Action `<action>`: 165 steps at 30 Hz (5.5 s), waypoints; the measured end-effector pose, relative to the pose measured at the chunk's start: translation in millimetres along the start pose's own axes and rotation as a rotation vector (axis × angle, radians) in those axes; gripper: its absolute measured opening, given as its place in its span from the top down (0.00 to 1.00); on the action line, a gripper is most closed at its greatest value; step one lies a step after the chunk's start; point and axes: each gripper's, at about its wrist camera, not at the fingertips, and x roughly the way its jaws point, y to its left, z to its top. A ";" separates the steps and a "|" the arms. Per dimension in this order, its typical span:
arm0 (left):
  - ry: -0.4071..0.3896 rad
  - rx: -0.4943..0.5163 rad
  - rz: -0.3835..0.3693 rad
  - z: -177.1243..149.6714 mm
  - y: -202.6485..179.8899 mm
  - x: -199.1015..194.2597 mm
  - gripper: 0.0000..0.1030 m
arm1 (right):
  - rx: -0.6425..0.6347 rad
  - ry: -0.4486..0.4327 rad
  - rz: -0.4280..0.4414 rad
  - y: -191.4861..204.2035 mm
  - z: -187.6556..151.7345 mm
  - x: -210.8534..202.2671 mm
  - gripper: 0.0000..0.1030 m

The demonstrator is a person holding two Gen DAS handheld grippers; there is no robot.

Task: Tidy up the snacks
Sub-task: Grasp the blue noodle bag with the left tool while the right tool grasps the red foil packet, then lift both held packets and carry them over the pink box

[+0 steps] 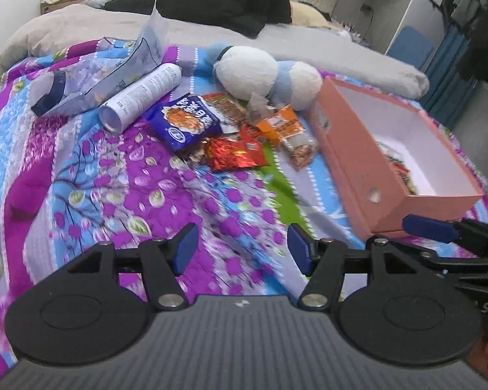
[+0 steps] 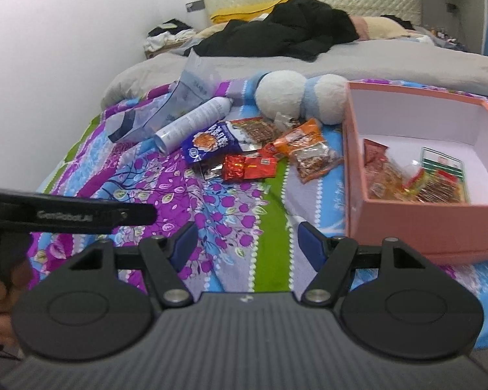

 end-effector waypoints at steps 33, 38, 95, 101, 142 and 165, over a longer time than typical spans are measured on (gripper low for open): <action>0.068 0.723 0.041 140.2 40.2 231.9 0.09 | -0.067 0.100 0.068 7.8 59.4 235.6 0.42; 0.079 0.749 0.031 142.4 44.6 250.3 0.09 | -0.095 0.100 0.059 14.3 62.7 249.2 0.52; 0.129 0.063 -0.071 108.4 75.4 110.8 0.38 | -0.192 0.098 0.007 27.6 61.0 172.1 0.65; 0.117 -0.036 -0.072 55.1 60.2 80.5 0.38 | -0.157 0.097 0.013 25.7 43.3 124.7 0.65; 0.332 0.180 -0.153 170.5 -212.6 -17.4 0.38 | 0.099 0.019 -0.061 -147.0 131.8 -93.7 0.65; 0.338 0.166 -0.193 230.9 -283.7 144.4 0.38 | 0.230 0.115 -0.173 -273.5 135.7 -36.1 0.64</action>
